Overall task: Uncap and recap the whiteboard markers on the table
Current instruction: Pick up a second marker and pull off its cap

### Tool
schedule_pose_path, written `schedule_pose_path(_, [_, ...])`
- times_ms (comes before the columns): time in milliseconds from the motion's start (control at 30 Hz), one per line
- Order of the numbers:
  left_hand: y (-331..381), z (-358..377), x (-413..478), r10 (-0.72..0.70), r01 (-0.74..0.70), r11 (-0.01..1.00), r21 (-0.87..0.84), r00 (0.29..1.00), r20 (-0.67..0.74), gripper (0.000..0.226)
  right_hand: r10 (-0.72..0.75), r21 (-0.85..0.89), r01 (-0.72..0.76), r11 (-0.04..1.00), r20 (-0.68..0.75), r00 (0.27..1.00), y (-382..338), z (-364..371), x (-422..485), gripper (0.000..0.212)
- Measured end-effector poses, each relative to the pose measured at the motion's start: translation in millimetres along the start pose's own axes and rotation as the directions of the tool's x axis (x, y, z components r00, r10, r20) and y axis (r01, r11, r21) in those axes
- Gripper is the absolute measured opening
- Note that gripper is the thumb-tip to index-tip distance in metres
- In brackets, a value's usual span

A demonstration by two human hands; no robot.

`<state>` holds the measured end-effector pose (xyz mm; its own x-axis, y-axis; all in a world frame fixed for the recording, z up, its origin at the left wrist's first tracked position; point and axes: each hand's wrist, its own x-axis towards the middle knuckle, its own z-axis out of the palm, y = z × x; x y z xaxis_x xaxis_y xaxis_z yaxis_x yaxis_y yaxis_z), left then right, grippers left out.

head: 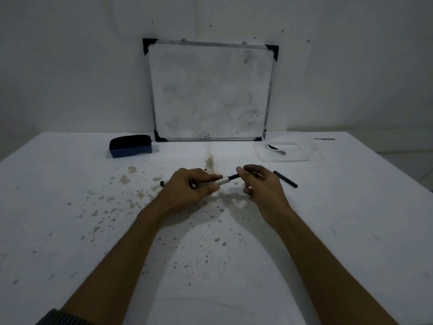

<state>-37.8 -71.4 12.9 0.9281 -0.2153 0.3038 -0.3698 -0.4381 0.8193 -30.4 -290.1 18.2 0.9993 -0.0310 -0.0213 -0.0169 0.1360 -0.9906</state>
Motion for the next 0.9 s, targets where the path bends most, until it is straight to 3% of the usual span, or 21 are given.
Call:
schedule_pose_path(67, [2.4, 4.0, -0.6, 0.002, -0.005, 0.997, 0.071, 0.999, 0.043, 0.025, -0.159, -0.205, 0.148, 0.968, -0.039, 0.986, -0.7, -0.3, -2.1, 0.022])
schedule_pose_path(133, [6.3, 6.4, -1.4, -0.038, 0.037, 0.999, 0.027, 0.998, 0.047, 0.017, -0.311, -0.340, 0.291, 0.894, -0.004, 0.950, 0.1, 2.8, -5.0, 0.018])
schedule_pose_path(267, [11.8, 0.3, -1.8, -0.107, 0.114, 0.983, -0.145, 0.993, 0.053, 0.020, -0.456, -0.481, 0.422, 0.769, 0.050, 0.888, 5.7, 11.6, -8.4, 0.025])
schedule_pose_path(333, [15.1, -4.5, -2.1, -0.122, 0.135, 0.970, -0.201, 0.990, 0.072, 0.021, -0.497, -0.534, 0.498, 0.683, 0.159, 0.853, 7.2, 14.4, -12.5, 0.032])
schedule_pose_path(433, [17.3, -12.5, -2.1, -0.131, 0.150, 0.953, -0.263, 0.988, 0.085, 0.020, -0.428, -0.511, 0.519, 0.685, 0.295, 0.854, 8.0, 20.5, -20.1, 0.042])
schedule_pose_path(533, [11.8, -26.9, -1.2, -0.158, 0.154, 0.942, -0.297, 0.987, 0.010, 0.021, -0.398, -0.549, 0.512, 0.660, 0.323, 0.859, 11.0, 25.5, -19.5, 0.044])
schedule_pose_path(633, [0.5, -35.6, 2.2, -0.192, 0.149, 0.958, -0.246, 0.969, -0.157, 0.018, -0.343, -0.681, 0.450, 0.577, 0.298, 0.891, 11.4, 31.2, -4.7, 0.038])
schedule_pose_path(733, [-13.0, -33.1, 6.7, -0.151, 0.144, 0.989, -0.046, 0.914, -0.377, 0.033, -0.265, -0.743, 0.360, 0.565, 0.250, 0.931, 5.7, 42.7, 19.8, 0.030])
schedule_pose_path(833, [-16.1, -29.0, 8.3, -0.070, 0.080, 0.997, 0.004, 0.897, -0.436, 0.034, -0.185, -0.743, 0.262, 0.616, 0.186, 0.965, -5.4, 56.9, 43.4, 0.030])
schedule_pose_path(900, [-13.9, -28.6, 9.0, -0.039, 0.058, 0.998, 0.028, 0.890, -0.454, 0.033, -0.116, -0.797, 0.191, 0.573, 0.152, 0.982, -7.4, 66.1, 56.6, 0.034])
